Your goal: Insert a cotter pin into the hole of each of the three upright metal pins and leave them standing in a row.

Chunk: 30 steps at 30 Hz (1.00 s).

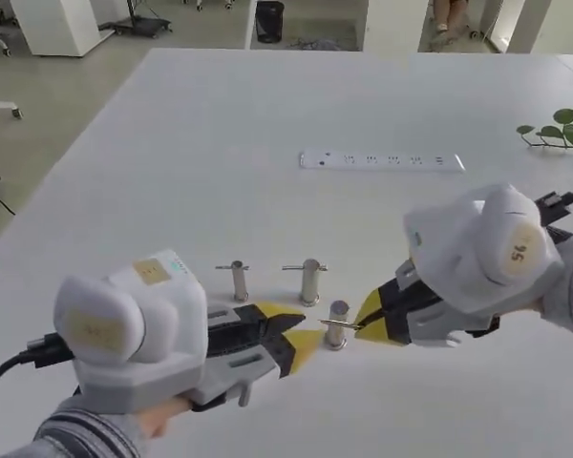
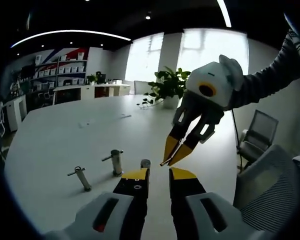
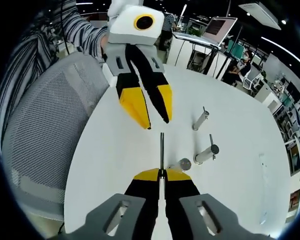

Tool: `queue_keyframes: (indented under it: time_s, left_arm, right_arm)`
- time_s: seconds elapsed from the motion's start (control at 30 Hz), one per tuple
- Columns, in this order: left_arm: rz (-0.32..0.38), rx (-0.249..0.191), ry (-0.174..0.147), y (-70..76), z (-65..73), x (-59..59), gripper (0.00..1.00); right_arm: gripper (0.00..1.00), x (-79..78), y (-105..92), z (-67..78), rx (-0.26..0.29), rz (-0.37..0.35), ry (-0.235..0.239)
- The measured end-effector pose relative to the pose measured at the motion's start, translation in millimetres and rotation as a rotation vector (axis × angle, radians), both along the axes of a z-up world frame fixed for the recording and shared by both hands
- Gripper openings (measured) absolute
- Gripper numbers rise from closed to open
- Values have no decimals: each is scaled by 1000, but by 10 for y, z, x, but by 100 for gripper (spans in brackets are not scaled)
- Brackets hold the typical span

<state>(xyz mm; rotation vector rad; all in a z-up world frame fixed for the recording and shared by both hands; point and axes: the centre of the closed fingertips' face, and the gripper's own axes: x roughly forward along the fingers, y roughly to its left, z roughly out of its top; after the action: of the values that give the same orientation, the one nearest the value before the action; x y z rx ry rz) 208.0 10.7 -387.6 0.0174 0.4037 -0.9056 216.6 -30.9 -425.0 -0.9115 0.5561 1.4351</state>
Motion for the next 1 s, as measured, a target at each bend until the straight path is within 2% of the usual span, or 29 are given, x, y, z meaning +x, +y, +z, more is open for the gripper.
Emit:
queue_keyframes:
  time_s: [0.1,0.23,0.57,0.67,1.0]
  left_arm:
    - [23,13,-13,-8,-42,46,18]
    - [43,25,-13,-32,-122,87,23]
    - [93,90,-3,-102,-383,206,27]
    - [116,105,17,-114,-455,268,26]
    - [151,137,53,-153,-643,410,23]
  right_arm:
    - [0,67,-103,-57,-35,-37,-3]
    - [0,156,-221,-128,-85,-64,-29]
    - [0,268,-320,-235,-118,-110,-26]
    - [0,311,-348,-270,-130,-132,-24]
    - [0,365,-386,-364,-149,-164,-9]
